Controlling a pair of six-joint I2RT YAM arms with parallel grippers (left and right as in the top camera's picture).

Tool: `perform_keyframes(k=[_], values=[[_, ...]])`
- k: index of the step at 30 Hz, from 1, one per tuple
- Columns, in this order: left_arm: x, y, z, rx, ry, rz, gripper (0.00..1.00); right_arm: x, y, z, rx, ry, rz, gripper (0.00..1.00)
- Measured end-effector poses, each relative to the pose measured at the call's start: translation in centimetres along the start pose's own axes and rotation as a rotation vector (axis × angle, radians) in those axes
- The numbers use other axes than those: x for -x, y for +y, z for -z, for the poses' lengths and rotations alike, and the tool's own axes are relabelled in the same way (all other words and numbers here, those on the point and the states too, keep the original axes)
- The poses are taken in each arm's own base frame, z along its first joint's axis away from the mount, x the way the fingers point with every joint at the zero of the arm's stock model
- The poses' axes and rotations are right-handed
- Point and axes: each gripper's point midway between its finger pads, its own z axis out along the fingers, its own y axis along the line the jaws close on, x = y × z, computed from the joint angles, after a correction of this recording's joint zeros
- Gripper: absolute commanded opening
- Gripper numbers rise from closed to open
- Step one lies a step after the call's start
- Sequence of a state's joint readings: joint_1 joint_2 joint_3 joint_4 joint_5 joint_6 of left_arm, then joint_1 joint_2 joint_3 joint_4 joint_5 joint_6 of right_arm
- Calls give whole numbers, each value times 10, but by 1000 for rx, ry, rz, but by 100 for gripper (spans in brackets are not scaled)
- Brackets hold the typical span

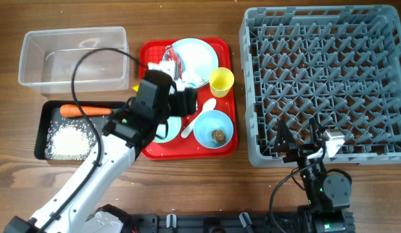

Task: Sort waste into correct bins and load items into the dishwasher rack
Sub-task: 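Move the left gripper to the yellow snack wrapper on the red tray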

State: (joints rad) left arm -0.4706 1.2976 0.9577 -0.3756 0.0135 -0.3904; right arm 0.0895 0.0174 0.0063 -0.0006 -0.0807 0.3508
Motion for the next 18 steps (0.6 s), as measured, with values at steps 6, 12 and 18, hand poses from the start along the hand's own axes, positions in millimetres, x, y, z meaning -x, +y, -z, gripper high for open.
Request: perform_keyframes(k=[6,12,18], values=[[49,8,12,99,-188,-8,79,0,0,0,0,0,0,100],[44,40,-9,232,-163,3,77,0,0,0,0,0,0,100],[32,92,-40,364,-104,82,76,0,0,0,0,0,0,100]])
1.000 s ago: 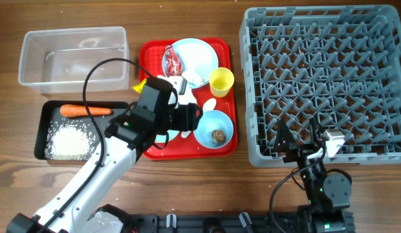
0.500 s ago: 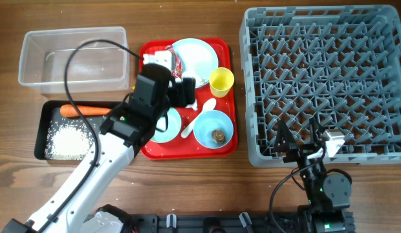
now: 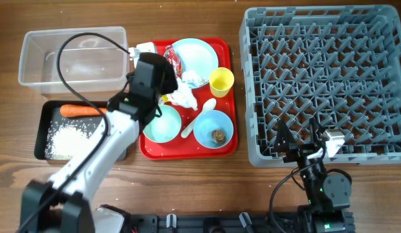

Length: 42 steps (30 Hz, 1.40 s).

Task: Sort waste into correct bins and load items into the dishwasher rack
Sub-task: 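Move the left gripper to the yellow snack wrapper on the red tray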

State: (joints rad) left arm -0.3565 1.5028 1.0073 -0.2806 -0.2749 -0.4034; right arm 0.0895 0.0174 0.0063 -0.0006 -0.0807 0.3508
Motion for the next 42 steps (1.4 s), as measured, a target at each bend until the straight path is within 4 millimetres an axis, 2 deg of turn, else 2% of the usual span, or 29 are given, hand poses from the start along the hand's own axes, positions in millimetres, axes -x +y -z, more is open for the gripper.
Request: perform_keyframes(k=[4,14,15,19,28,42], values=[[-10,16,-18,51,40,12,74,0,0,0,0,0,0,100],[-36,17,-40,63,125,-6,75,0,0,0,0,0,0,100],[-44,18,-46,70,146,-12,75,0,0,0,0,0,0,100],[-54,20,-54,81,177,-19,79,0,0,0,0,0,0,100],[-58,22,-57,89,189,-23,82,0,0,0,0,0,0,100],[-61,31,-58,136,189,-34,77,0,0,0,0,0,0,100]])
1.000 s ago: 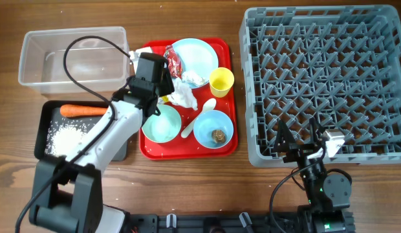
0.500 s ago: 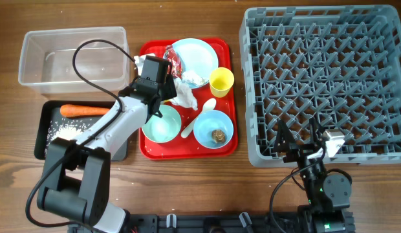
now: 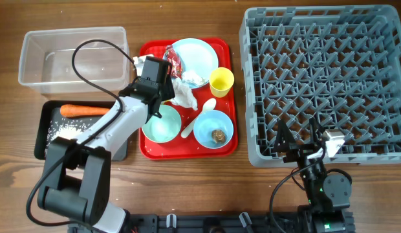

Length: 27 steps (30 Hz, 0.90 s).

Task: Sort waste into correct bins and load items into the dishwasher rack
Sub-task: 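Move the left gripper to the yellow snack wrapper on the red tray, then close the left gripper on the yellow wrapper and lift it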

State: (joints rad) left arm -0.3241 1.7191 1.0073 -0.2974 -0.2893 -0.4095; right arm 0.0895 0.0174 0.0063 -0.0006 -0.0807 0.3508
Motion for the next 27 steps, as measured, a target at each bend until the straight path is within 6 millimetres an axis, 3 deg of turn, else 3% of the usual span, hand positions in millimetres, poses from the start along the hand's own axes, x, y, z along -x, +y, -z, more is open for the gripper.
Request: perform_keyframes(k=[5,18,21,27], values=[[-5,2,-9,21,12,-4,66,0,0,0,0,0,0,100],[2,3,-9,30,-20,-3,66,0,0,0,0,0,0,100],[2,3,-9,31,-20,-3,59,0,0,0,0,0,0,100],[3,12,-12,47,-15,9,57,0,0,0,0,0,0,100]])
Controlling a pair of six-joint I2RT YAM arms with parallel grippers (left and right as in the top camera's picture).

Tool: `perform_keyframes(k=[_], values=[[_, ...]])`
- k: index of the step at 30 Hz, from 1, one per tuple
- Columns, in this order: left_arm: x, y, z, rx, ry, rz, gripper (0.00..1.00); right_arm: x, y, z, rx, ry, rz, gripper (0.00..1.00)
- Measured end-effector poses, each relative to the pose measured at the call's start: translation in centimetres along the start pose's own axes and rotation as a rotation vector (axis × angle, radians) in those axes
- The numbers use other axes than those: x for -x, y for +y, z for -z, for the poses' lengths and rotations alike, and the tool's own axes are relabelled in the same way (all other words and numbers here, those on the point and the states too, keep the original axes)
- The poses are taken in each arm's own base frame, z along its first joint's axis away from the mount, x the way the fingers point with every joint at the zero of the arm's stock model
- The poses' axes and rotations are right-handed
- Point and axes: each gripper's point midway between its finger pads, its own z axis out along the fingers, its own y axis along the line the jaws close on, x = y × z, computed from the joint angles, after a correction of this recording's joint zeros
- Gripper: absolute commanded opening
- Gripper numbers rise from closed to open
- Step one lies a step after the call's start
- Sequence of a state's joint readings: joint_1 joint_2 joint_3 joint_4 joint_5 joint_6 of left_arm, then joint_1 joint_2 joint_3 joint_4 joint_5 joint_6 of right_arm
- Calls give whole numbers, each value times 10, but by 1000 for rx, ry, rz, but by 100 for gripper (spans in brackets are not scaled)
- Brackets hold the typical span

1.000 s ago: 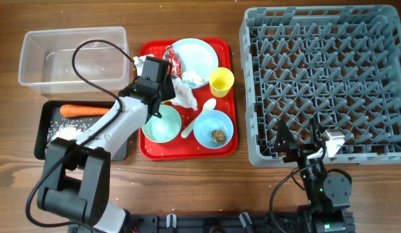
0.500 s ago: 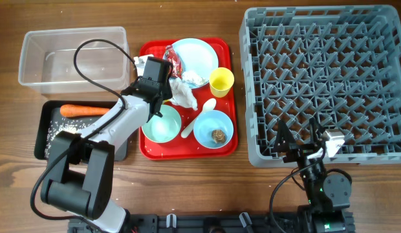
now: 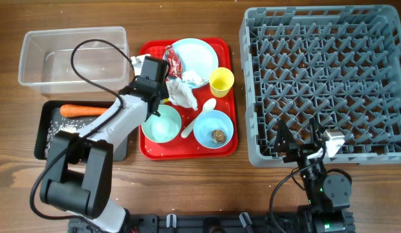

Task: Sort waste into correct bins and load items into the dishwasher rack
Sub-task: 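Close the left gripper on the yellow wrapper and lift it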

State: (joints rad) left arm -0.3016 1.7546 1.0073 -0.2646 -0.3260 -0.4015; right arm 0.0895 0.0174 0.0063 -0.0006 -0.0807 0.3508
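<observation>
My left gripper (image 3: 145, 63) hovers at the upper left edge of the red tray (image 3: 229, 144), beside the clear bin (image 3: 74, 55). A white scrap (image 3: 136, 61) sticks out at its tip, and the jaws appear shut on it under the wrist. On the tray lie a crumpled white tissue (image 3: 182, 94), a red wrapper (image 3: 172, 61), a pale plate (image 3: 196, 55), a yellow cup (image 3: 221, 81), a teal bowl (image 3: 162, 123), a white spoon (image 3: 198, 117) and a blue bowl (image 3: 213, 128) with a food scrap. My right gripper (image 3: 297, 144) rests open at the front edge of the grey dishwasher rack (image 3: 323, 77).
A black tray (image 3: 48, 110) with white rice and a carrot (image 3: 83, 110) sits left of the red tray, partly under my left arm. The left arm's black cable loops over the clear bin. The rack fills the right half of the table.
My left gripper has shifted a little toward the clear bin, with the white scrap still at its tip. Things on the tray and the right arm have not moved.
My left gripper was first low over the middle of the tray by the tissue. Then it was at the tray's upper left corner with a white scrap at its tip. After that it sat slightly lower by the tray's left edge, where it still is.
</observation>
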Motion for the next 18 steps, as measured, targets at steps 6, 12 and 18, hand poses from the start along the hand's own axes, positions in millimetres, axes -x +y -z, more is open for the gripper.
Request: perform_keyframes(k=[6,12,18], values=[[-3,12,-6,31,23,13,29,0,0,0,0,0,0,100],[-3,14,-7,34,22,15,6,0,0,0,0,0,0,100],[-1,13,-7,31,15,13,4,0,0,0,0,0,0,100]])
